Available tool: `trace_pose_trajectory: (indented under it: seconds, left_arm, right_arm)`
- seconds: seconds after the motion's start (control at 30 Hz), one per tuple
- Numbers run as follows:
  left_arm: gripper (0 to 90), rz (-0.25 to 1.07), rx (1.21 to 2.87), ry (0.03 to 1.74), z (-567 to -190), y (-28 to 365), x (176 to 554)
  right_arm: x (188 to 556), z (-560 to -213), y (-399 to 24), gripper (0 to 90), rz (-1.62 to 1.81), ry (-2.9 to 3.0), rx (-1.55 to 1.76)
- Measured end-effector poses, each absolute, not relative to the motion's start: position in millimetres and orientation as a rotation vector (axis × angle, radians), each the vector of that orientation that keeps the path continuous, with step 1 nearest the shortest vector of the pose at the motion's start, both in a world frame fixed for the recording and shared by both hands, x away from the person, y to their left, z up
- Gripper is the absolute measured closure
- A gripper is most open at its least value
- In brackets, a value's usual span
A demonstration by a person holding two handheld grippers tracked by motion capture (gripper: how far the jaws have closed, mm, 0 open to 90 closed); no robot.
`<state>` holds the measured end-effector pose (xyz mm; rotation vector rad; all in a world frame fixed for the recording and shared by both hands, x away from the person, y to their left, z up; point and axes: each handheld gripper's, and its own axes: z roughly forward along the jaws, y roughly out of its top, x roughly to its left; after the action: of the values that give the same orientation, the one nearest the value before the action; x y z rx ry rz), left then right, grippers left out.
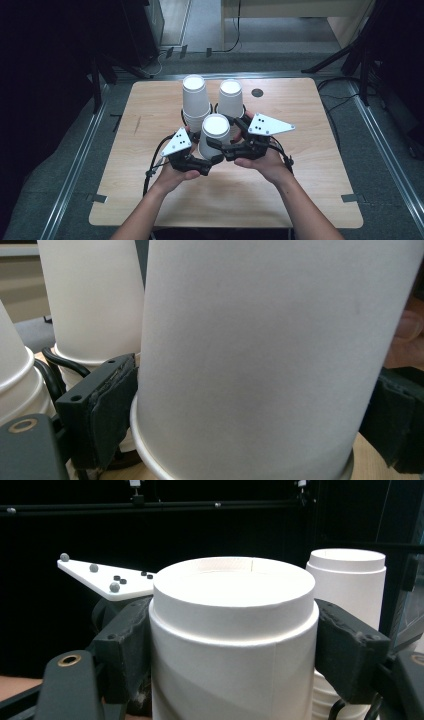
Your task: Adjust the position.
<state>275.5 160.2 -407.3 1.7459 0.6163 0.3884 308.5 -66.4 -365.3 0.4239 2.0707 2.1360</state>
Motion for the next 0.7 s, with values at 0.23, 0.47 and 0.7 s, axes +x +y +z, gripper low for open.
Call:
trace_pose_trajectory:
  seconds: [0.23, 0.47, 0.7]
  left_arm:
    - [7.3, 0.388, 1.750, 0.609, -407, 160, 275]
    - [7.7, 0.385, 1.772, 0.592, -406, 159, 275]
    - [8.0, 0.385, 1.807, 0.574, -404, 161, 275]
  right_arm:
    - [309, -363, -68, 12.8, 2.097, 2.117, 0.429]
    - [309, -358, -73, 4.5, 2.076, 2.136, 0.411]
    - [310, -352, -88, 2.7, 2.034, 2.166, 0.383]
